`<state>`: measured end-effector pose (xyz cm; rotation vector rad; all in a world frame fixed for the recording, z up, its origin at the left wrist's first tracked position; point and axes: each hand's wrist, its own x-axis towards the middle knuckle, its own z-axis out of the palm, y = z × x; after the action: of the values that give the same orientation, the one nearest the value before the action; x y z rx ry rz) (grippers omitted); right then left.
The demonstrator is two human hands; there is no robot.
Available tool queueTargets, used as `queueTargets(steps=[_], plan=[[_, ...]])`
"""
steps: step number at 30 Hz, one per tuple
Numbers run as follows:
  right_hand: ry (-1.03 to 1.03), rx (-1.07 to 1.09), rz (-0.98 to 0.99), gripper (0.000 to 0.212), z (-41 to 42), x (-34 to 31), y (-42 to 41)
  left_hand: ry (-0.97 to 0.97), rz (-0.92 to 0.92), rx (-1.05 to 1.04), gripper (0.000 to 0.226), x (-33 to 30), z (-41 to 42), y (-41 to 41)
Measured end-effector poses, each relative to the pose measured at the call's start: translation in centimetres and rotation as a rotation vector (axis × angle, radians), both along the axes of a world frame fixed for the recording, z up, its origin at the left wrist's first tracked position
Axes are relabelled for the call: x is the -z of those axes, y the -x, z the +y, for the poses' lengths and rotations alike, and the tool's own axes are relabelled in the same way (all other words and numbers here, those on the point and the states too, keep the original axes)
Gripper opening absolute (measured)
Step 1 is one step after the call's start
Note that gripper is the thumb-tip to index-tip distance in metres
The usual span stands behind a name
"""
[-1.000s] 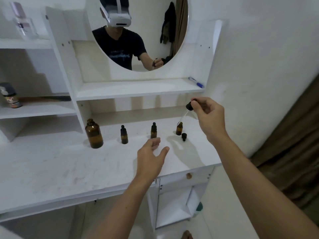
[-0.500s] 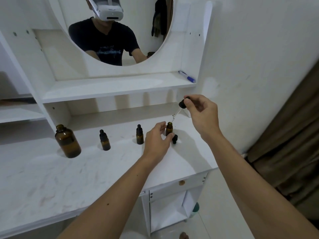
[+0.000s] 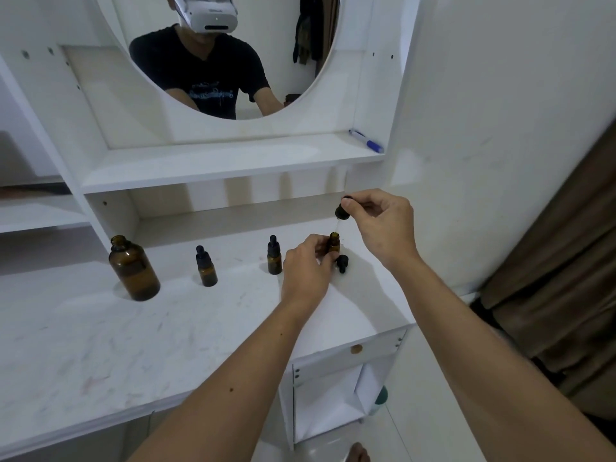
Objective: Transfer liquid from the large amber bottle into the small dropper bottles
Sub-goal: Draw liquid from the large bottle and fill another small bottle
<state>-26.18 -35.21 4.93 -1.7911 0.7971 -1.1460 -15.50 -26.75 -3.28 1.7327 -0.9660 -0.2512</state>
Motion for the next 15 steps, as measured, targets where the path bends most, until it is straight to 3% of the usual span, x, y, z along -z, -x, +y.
queueTargets(steps=[15], plan=[[-0.042,-0.079,-0.086,0.013,0.0,-1.3,1.5,-0.003,0.002,-0.004,0.03,-0.1,0.4,0.3]])
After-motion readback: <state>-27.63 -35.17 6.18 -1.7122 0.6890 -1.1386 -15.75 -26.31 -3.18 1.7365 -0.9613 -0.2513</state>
